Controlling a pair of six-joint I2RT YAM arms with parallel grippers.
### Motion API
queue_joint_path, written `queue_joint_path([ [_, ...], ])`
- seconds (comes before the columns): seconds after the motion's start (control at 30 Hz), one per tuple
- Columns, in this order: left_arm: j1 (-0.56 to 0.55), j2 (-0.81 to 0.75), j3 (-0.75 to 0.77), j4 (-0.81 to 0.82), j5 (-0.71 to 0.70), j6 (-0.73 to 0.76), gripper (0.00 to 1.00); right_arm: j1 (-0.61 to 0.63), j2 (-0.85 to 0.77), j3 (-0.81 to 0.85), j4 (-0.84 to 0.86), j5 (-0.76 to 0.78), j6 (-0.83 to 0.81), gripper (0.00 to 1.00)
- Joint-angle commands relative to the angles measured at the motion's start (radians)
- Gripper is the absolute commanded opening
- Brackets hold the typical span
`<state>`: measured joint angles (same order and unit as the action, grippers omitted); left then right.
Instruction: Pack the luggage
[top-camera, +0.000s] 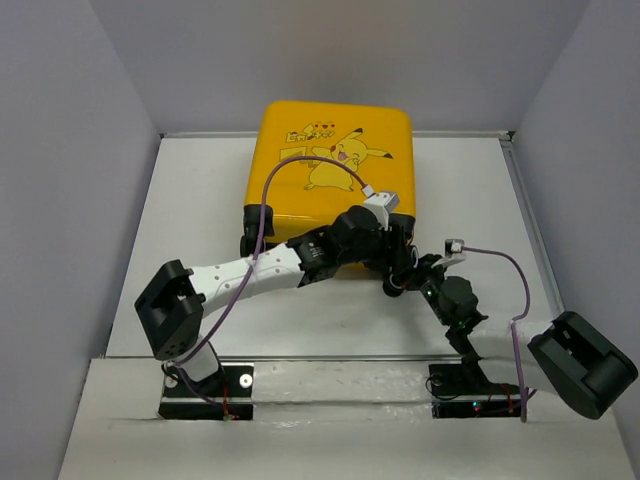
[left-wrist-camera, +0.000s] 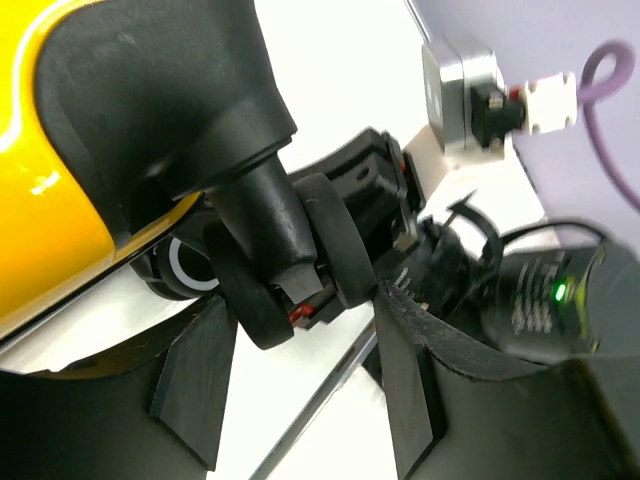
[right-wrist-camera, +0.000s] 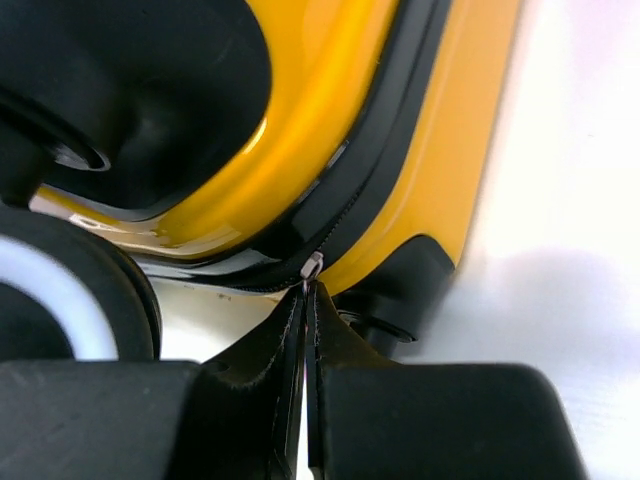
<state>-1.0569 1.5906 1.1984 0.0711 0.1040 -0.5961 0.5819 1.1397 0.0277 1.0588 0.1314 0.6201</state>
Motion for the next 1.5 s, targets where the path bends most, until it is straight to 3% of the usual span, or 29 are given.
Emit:
queue_joint_path([
  [0.0,0.008,0.069,0.121,0.354,-0.024,-0.034,0.14,0.199,0.009,-0.032,0.266,0.105,-0.065,0.07],
  [0.3,0.038,0.084,0.254,0.391,-0.038,-0.085,0.16,0.488,0.262,0.149,0.487,0.333,-0.259,0.07],
  [0.57,0.054,0.180,0.397,0.279,0.072,-0.114,0.21,0.570,0.390,0.238,0.494,0.401,-0.375,0.07],
  [0.67,0.055,0.212,0.496,0.199,0.134,-0.087,0.37,0.570,0.428,0.271,0.440,0.369,-0.350,0.07],
  [0.7,0.054,0.216,0.510,0.176,0.147,-0.080,0.52,0.570,0.443,0.284,0.426,0.337,-0.332,0.07],
  [0.83,0.055,0.239,0.686,-0.014,0.181,0.025,0.90,0.570,0.582,0.356,0.475,0.223,-0.238,0.07],
  [0.9,0.055,0.209,0.714,-0.156,0.143,0.135,0.94,0.570,0.607,0.350,0.504,0.247,-0.198,0.07],
  [1.0,0.063,-0.037,0.600,-0.269,-0.042,0.238,0.98,0.541,0.554,0.301,0.434,0.274,-0.178,0.07],
  [1.03,0.066,-0.108,0.476,-0.286,-0.176,0.248,0.99,0.530,0.507,0.287,0.397,0.271,-0.165,0.07],
  [1.1,0.102,-0.314,0.257,-0.335,-0.301,0.240,0.99,0.497,0.467,0.256,0.365,0.234,-0.151,0.07],
  [1.23,0.264,-0.591,-0.047,-0.497,-0.351,0.150,0.99,0.496,0.379,0.265,0.227,0.202,-0.166,0.07],
  [1.33,0.302,-0.717,-0.178,-0.617,-0.380,0.086,0.99,0.477,0.355,0.270,0.187,0.186,-0.177,0.07],
  [1.47,0.304,-0.765,-0.230,-0.706,-0.454,0.039,0.99,0.455,0.339,0.268,0.173,0.157,-0.168,0.07],
])
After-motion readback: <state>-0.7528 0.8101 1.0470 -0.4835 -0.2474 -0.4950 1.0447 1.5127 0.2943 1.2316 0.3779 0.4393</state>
